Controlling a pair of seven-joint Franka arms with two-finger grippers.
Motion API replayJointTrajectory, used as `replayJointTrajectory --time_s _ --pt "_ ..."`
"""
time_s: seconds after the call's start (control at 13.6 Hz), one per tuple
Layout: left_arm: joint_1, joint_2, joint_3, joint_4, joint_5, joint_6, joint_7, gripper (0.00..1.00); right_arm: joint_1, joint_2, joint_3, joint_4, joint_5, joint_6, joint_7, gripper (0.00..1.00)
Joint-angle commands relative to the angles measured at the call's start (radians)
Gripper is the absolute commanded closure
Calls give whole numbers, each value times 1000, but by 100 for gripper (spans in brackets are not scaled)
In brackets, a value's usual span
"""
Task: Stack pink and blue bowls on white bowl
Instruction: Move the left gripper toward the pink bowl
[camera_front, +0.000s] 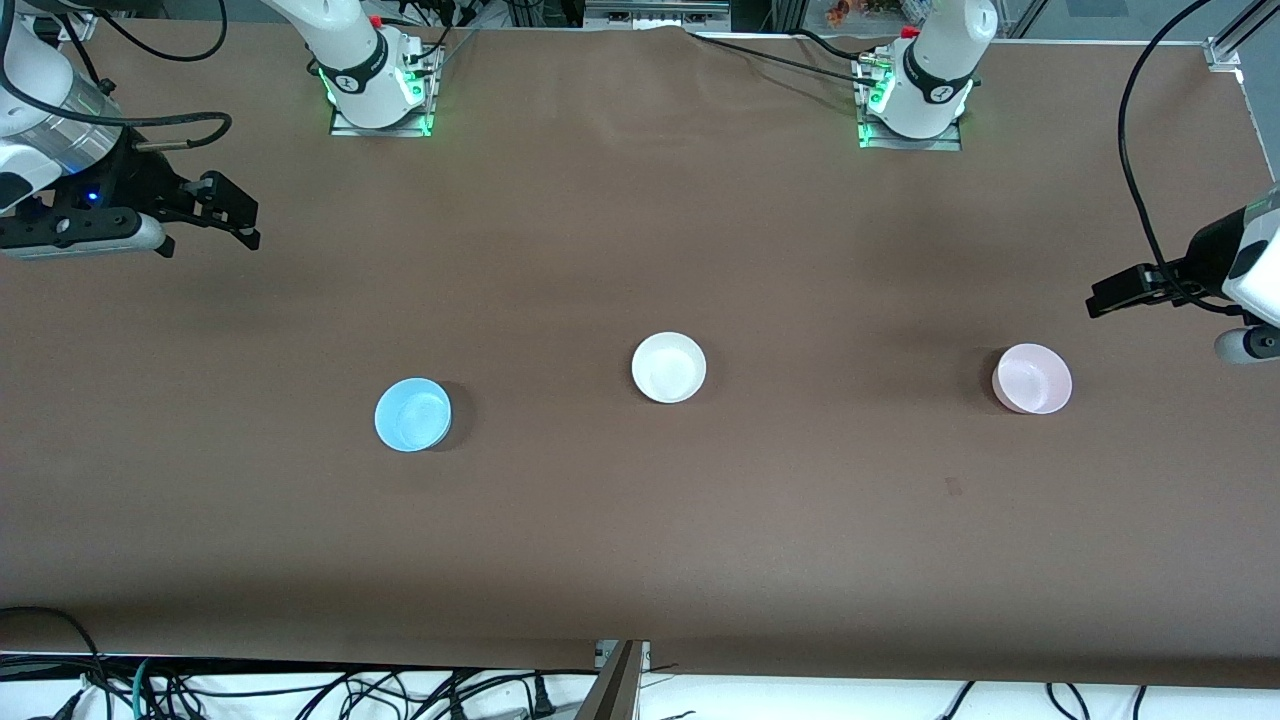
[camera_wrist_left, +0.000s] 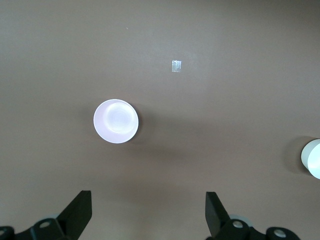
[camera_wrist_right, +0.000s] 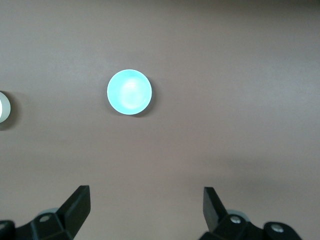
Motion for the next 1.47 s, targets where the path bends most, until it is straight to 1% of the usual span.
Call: replayJointTrajectory --time_s 0.0,0.29,0.51,0.81,1.03,1.1,1.25,1.39 --pt "5 13 -1 28 -15 -12 3 0 -4 -18 5 -2 -4 -12 7 0" --pt "5 19 2 28 -12 -12 3 0 -4 -18 5 -2 -4 -12 7 0" --pt "11 42 6 51 -6 -12 5 0 -4 -18 5 -2 -4 -12 9 0" --pt "95 43 9 40 -15 -7 18 0 -4 -18 5 -2 -4 -12 9 0" --pt "137 74 12 33 -9 -5 122 0 -4 -18 5 -2 -3 -12 9 0" --pt "161 91 12 21 -9 16 144 0 -4 -18 5 -2 -3 -12 9 0" --pt "219 117 12 -44 -16 120 187 0 -4 -18 5 -2 -3 -12 9 0" --pt "244 157 12 -96 -18 230 251 0 -4 -18 5 -2 -3 -12 9 0"
